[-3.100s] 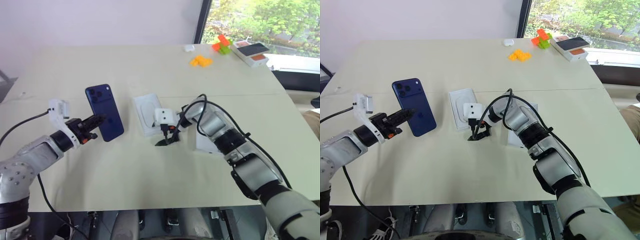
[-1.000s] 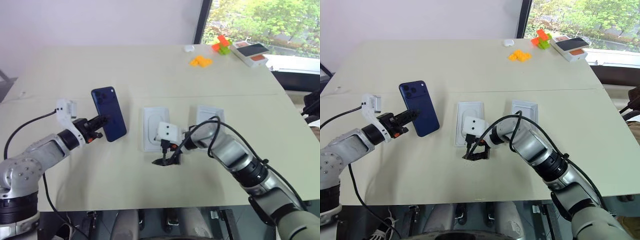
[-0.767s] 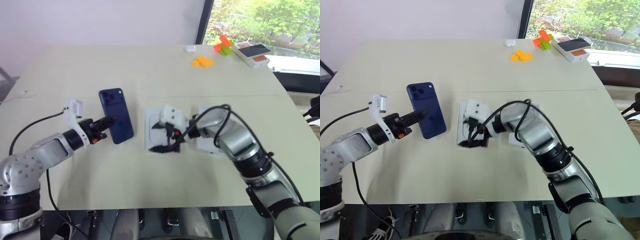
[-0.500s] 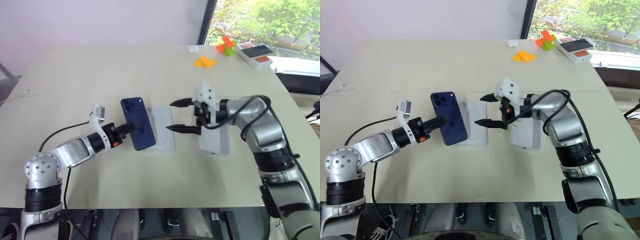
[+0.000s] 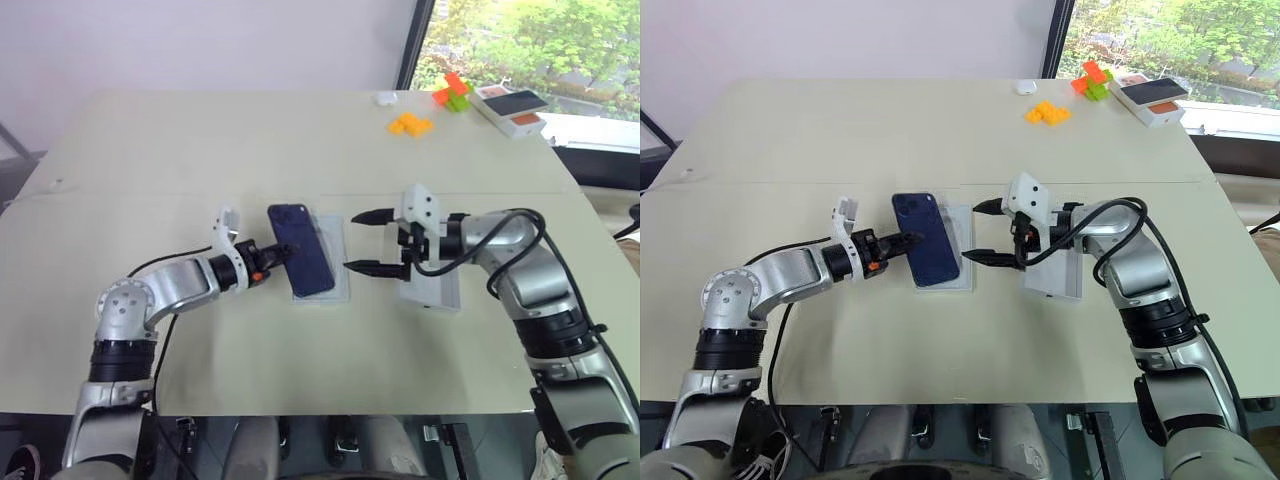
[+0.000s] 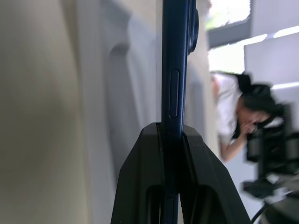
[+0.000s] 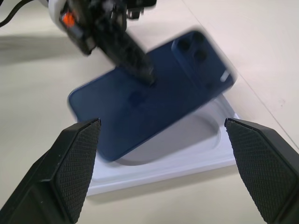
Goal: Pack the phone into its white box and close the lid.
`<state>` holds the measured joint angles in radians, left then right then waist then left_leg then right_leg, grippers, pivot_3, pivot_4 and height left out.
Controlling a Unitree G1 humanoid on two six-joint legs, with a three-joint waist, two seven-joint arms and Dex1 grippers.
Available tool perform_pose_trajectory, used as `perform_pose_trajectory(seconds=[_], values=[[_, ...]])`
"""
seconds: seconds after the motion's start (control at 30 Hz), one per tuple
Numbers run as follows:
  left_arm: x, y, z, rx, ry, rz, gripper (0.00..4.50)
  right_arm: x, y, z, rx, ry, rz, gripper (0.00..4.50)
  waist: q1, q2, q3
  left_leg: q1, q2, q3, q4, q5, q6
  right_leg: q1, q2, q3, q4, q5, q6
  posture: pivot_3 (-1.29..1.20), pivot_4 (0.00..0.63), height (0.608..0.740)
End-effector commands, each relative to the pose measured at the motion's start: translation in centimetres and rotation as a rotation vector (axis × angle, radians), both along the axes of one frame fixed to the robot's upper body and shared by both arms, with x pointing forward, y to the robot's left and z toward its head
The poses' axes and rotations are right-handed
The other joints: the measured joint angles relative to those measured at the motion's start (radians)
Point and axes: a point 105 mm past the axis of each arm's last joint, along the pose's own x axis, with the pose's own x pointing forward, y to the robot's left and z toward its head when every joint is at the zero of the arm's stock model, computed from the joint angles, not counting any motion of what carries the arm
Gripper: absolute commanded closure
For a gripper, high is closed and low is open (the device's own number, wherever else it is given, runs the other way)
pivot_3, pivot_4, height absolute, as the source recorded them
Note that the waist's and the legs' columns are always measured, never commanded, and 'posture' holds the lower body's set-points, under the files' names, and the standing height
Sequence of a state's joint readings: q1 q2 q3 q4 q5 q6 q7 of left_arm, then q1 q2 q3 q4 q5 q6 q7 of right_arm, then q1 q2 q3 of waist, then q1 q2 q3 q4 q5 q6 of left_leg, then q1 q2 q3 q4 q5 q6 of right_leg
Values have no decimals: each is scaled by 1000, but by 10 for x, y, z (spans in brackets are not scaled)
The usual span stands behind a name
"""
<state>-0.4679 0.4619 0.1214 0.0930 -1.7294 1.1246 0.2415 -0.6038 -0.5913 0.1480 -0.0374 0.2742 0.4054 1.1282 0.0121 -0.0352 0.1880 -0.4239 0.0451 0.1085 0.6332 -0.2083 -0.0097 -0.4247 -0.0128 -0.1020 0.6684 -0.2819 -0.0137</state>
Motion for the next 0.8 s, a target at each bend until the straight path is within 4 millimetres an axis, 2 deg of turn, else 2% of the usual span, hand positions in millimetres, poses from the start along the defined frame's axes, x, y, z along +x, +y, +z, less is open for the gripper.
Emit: perform_pose_trajectory(seconds=[0.03, 0.13, 0.43, 0.73, 0.77, 0.8], values=[[-1, -5, 16, 23, -74, -90, 4500, -1, 3, 8, 2, -47, 6, 54, 0, 0, 0, 0, 0, 0, 0, 0, 0, 0, 0, 0, 0, 0, 0, 0, 150, 737], [0, -8, 18, 9, -74, -132, 4500, -1, 5, 5, -4, -50, -4, 54, 0, 0, 0, 0, 0, 0, 0, 2, -3, 0, 0, 0, 0, 0, 0, 0, 150, 737], [10, -4, 2, 73, -33, -125, 4500, -3, 8, 3, -6, -50, -10, 54, -1, 0, 0, 0, 0, 0, 0, 3, -6, 0, 0, 0, 0, 0, -1, 0, 150, 737], [17, -8, 3, 74, -39, -150, 4500, -1, 11, 0, -20, -66, -17, 54, -2, 0, 0, 0, 0, 0, 0, 4, -6, 0, 0, 0, 0, 0, -1, 0, 150, 737], [17, -9, 3, 67, -37, -151, 3530, 0, 11, 0, -20, -68, -18, 0, -2, 0, 0, 0, 0, 0, 0, 4, -6, 0, 0, 0, 0, 0, -1, 0, 150, 737], [17, -10, 3, 53, -33, -148, 3086, 0, 11, 0, -20, -68, -18, 0, -2, 0, 0, 0, 0, 0, 0, 4, -6, 0, 0, 0, 0, 0, -1, 0, 150, 737]])
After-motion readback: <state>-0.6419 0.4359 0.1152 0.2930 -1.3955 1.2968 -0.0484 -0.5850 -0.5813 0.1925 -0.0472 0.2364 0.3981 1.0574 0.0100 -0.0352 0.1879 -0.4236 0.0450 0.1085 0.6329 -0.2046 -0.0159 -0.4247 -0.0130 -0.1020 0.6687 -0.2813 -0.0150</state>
